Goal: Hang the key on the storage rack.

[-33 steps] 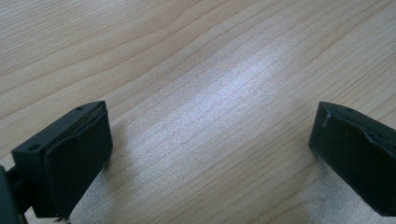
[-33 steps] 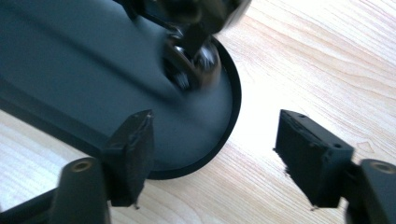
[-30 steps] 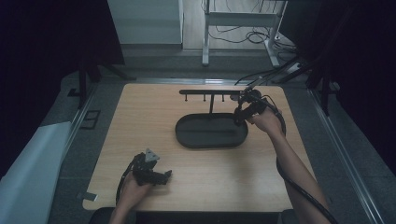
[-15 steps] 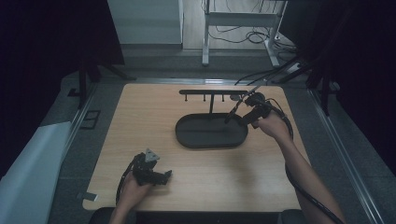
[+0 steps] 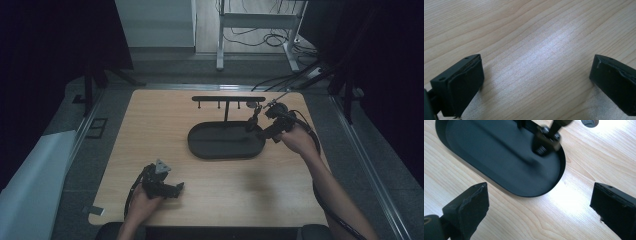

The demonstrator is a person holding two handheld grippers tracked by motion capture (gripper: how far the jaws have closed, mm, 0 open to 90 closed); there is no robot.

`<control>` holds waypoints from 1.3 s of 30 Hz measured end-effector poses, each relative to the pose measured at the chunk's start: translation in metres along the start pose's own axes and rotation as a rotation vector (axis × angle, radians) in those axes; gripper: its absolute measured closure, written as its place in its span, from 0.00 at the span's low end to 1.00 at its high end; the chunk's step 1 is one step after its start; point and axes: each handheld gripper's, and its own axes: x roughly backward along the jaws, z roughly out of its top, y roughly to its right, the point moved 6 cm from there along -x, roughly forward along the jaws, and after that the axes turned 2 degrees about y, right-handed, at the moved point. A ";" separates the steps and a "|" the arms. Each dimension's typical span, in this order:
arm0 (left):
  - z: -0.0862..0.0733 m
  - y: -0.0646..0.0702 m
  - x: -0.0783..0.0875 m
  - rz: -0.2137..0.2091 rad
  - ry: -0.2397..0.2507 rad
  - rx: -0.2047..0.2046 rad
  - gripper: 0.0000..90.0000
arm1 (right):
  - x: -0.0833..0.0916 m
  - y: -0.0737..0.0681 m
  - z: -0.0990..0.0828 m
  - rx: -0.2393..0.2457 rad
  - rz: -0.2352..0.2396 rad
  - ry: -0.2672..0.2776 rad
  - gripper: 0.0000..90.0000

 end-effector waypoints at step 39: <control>0.000 0.000 0.000 -0.001 -0.003 -0.005 0.00 | 0.015 0.007 -0.091 -0.052 0.011 0.084 0.00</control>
